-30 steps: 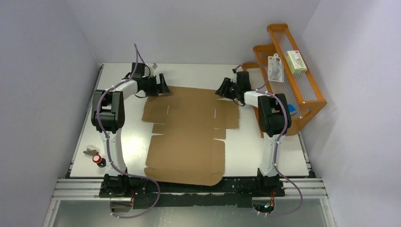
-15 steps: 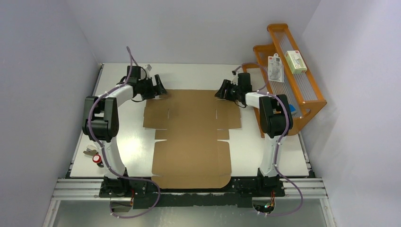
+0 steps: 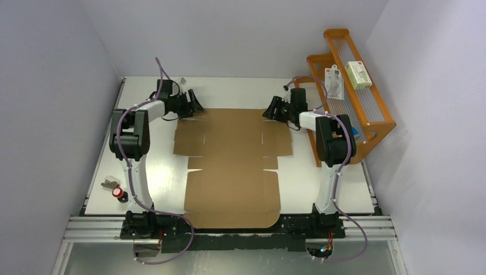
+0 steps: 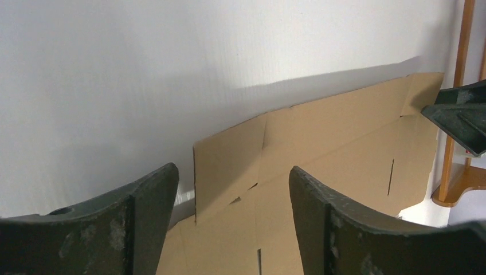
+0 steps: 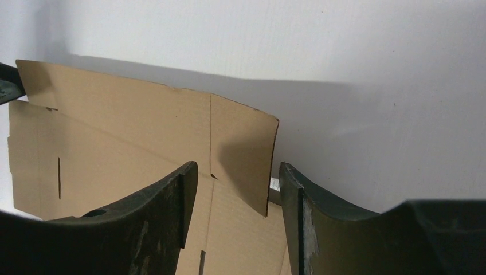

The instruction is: Fold the paper box

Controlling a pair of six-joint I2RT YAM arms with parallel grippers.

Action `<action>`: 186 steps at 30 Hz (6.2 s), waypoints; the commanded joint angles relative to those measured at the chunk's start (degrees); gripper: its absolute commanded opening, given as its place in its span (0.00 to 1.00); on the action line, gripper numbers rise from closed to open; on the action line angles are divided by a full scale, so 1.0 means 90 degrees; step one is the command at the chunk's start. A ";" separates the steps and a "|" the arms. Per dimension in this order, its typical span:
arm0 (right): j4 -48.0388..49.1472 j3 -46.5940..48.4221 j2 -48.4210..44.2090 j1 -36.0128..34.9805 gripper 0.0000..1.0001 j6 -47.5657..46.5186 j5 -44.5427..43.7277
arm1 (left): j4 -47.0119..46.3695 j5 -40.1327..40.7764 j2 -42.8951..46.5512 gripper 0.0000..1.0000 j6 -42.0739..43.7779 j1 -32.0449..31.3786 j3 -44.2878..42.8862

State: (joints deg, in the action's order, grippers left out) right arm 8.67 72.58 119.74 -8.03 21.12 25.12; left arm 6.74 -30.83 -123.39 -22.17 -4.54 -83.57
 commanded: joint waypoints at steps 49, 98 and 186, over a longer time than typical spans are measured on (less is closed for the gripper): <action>-0.0520 -0.0280 -0.0676 -0.0293 0.55 -0.0390 -0.1489 | 0.2086 0.3936 0.0447 0.59 0.0519 -0.1769 -0.0992; -0.2206 0.0409 -0.1749 -0.1878 0.57 -0.1105 -0.4106 | 0.0554 0.3552 0.4044 0.87 -0.0616 -0.1361 0.3248; 0.2006 -0.3039 -0.1230 -0.2962 0.67 0.0912 -0.1796 | 0.3135 0.8694 0.1627 0.05 -0.0552 -0.5760 0.0662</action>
State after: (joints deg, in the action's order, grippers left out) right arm 29.67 46.96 106.72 -34.20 29.36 10.61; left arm 32.34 48.99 -109.25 -25.32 -55.40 -76.95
